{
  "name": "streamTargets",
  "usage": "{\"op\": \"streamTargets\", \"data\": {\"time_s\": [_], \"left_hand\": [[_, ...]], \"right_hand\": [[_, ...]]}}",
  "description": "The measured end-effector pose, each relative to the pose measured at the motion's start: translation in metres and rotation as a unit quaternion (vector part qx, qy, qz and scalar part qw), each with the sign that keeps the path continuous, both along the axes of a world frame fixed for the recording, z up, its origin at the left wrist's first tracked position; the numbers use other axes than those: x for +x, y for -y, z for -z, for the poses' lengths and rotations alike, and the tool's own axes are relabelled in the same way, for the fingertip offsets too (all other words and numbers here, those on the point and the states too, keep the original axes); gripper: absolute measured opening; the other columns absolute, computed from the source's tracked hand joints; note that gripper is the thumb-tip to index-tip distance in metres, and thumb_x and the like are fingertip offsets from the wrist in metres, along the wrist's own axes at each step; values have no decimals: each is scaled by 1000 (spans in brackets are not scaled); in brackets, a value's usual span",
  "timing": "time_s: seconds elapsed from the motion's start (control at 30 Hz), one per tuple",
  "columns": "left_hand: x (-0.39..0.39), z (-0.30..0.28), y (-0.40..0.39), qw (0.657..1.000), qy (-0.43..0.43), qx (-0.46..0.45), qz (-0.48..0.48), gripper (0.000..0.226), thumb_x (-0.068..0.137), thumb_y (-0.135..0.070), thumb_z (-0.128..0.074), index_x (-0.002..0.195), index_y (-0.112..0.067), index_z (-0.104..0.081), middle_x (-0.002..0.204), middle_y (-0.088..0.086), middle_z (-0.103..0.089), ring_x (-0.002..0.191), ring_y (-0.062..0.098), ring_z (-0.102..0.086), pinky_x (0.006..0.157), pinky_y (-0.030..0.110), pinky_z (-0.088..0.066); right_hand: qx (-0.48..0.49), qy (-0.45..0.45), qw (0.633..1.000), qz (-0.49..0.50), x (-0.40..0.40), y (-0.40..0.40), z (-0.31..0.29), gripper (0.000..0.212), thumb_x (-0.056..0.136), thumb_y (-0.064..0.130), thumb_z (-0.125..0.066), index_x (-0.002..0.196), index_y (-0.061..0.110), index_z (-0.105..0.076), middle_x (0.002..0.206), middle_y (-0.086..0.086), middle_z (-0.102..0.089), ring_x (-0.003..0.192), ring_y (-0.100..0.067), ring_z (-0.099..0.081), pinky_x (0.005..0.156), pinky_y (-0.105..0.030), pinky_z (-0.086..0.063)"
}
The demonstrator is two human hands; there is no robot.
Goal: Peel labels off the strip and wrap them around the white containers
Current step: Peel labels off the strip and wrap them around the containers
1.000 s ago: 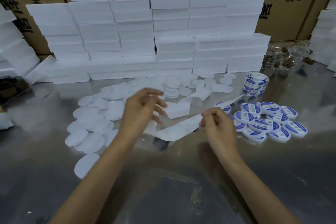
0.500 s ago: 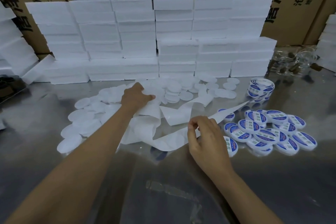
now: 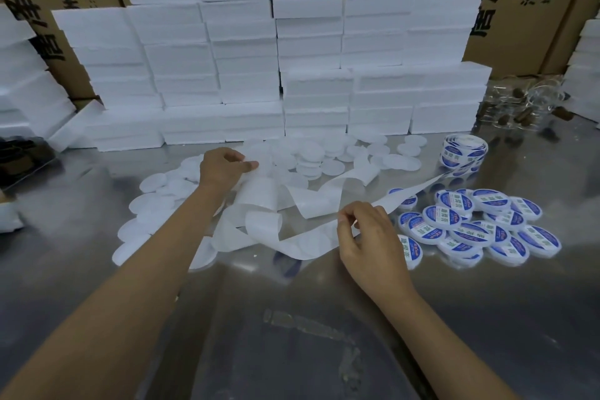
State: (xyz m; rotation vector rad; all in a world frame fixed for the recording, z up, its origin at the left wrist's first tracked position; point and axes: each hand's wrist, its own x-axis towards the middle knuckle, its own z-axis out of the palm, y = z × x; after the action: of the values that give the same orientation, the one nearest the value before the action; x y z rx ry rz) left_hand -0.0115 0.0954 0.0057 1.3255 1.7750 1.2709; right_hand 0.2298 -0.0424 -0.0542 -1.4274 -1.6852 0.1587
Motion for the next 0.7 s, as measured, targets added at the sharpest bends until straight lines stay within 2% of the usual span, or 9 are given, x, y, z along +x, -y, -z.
{"op": "streamTargets", "data": {"time_s": [0.1,0.2,0.27,0.33,0.37,0.43,0.5,0.6,0.7], "left_hand": [[-5,-3,7,999,52,-2,-15,24,77,-20,-86,72,-16,-63,97,5,-66,91,26,-57,96,38,-50],[-11,-8,16,997,70,-3,-21,23,76,-25,-87,84,-12,-70,112,8,-69,106,27,-62,102,38,-49],[-13,-15,24,998,59,2,-22,27,80,-29,-84,95,-9,-72,111,6,-70,105,25,-62,93,33,-52],[-13,-26,38,997,64,27,-20,26,85,-31,-79,97,-9,-71,96,0,-67,93,22,-58,75,24,-48],[-12,-32,47,997,68,43,-16,24,87,-32,-77,95,-10,-70,91,-1,-64,89,21,-56,71,23,-44],[-9,-43,68,995,72,73,5,29,90,-36,-72,90,-6,-68,90,2,-63,81,21,-57,69,24,-43],[-2,-53,91,992,73,91,40,33,93,-37,-68,96,-4,-69,94,3,-71,79,21,-66,70,23,-49],[16,-62,122,977,123,108,137,19,97,-24,-64,106,-7,-68,95,6,-78,85,20,-75,66,27,-59],[31,-57,136,965,151,90,194,19,98,-18,-63,110,-3,-65,95,13,-77,86,25,-76,66,30,-61]], "right_hand": [[-3,-1,1000,2,0,0,-1,12,95,20,-52,97,15,-62,97,3,-64,92,-10,-50,77,-32,-50],[-1,5,1000,-1,0,1,-1,8,94,19,-54,93,15,-61,94,4,-63,91,-11,-50,77,-35,-50],[0,23,1000,-21,0,2,-2,7,90,24,-58,94,19,-61,95,9,-61,93,-9,-50,81,-32,-46],[-6,71,995,-72,-3,6,-2,22,82,36,-58,101,25,-61,103,16,-60,100,-6,-50,90,-27,-36],[-10,104,989,-102,-4,7,-1,32,79,41,-57,108,28,-60,110,18,-59,107,-4,-49,94,-24,-31],[-26,157,977,-139,-7,6,3,46,78,47,-55,120,31,-59,125,21,-56,121,-2,-44,101,-21,-22],[-46,173,973,-143,-8,-2,5,38,84,44,-55,117,29,-64,125,18,-60,121,-5,-47,99,-23,-26],[-83,110,983,-124,-10,-13,2,25,96,35,-50,97,20,-69,99,7,-70,99,-16,-59,85,-34,-41],[-134,-15,985,-107,-10,-18,-3,24,99,32,-51,92,20,-71,91,7,-72,90,-15,-62,84,-38,-48]]}}
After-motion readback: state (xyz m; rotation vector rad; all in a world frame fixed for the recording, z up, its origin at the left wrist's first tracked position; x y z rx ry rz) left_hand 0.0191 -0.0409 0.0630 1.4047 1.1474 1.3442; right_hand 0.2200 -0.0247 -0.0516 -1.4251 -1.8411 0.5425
